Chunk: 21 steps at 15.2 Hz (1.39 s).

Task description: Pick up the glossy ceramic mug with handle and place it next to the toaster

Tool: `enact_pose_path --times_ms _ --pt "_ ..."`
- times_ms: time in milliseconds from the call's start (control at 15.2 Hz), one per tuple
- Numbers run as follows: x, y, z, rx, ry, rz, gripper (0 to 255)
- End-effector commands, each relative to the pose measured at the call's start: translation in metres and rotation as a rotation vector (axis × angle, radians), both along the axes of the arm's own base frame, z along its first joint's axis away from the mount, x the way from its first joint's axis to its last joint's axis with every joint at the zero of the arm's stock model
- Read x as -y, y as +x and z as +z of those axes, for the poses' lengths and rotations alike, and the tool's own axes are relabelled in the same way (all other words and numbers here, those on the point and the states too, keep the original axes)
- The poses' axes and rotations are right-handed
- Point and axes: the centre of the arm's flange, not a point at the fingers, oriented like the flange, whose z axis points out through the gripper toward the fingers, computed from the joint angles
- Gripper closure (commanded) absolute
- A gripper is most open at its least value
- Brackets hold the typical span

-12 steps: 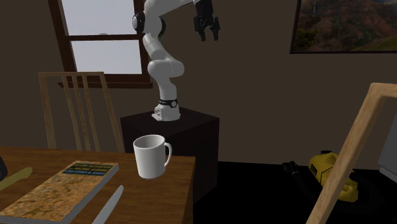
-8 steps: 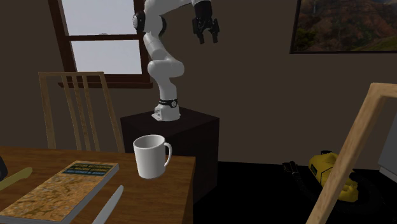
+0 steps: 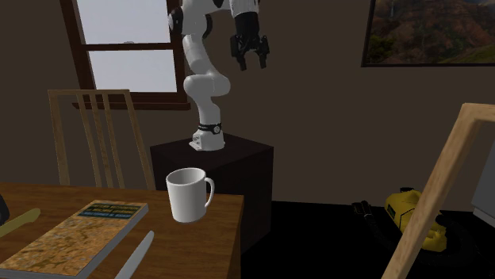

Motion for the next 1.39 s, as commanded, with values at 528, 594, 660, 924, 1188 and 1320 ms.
enact_pose_path --times_ms 528,594,660,924,1188,1320 --pt "0.101 0.044 -0.068 -0.052 -0.014 -0.065 0" --pt "0.111 0.048 -0.076 -0.057 -0.015 -0.071 0" --pt "0.122 0.051 -0.083 -0.062 -0.016 -0.077 0" --pt "0.163 0.066 -0.112 -0.083 -0.021 -0.103 0" --pt "0.205 0.079 -0.141 -0.104 -0.026 -0.129 0" --pt "0.226 0.085 -0.155 -0.115 -0.029 -0.142 0"
